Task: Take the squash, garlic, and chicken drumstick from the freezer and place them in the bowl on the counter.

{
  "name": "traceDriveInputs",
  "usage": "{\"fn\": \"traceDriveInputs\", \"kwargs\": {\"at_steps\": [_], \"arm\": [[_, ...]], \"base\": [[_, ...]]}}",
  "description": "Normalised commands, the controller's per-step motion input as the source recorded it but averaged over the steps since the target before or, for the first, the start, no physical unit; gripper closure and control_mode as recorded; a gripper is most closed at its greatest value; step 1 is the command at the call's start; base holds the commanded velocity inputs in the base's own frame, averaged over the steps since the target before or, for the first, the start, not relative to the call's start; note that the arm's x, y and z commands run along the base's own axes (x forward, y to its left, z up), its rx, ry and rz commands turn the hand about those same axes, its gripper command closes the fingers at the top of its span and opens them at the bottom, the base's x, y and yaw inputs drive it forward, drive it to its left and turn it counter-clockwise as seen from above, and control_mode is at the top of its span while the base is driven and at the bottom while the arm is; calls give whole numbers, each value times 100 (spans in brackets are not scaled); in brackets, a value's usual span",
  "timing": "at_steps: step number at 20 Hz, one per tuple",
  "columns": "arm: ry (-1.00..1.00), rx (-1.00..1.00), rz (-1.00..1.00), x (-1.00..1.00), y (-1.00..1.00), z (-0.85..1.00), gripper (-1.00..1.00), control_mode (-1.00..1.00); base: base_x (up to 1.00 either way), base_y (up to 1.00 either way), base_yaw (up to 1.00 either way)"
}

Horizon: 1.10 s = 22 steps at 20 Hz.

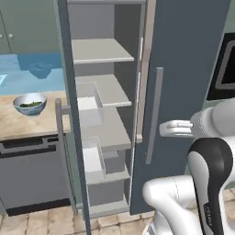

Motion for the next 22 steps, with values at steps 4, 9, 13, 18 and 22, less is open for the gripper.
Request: {"fn": "traceDriveInputs", "kwargs": {"at_steps": [4, 9, 13, 18, 22], "arm": [[0, 0, 0, 0, 0, 0, -100, 100], [0, 0, 0, 0, 0, 0, -100, 100], [0, 0, 0, 0, 0, 0, -100, 100], [0, 0, 0, 0, 0, 0, -100, 100], [0, 0, 0, 0, 0, 0, -100, 100]], "base": [[15, -42, 39], [43, -24, 28], [48, -35, 18], [69, -3, 2], [60, -20, 5]]}}
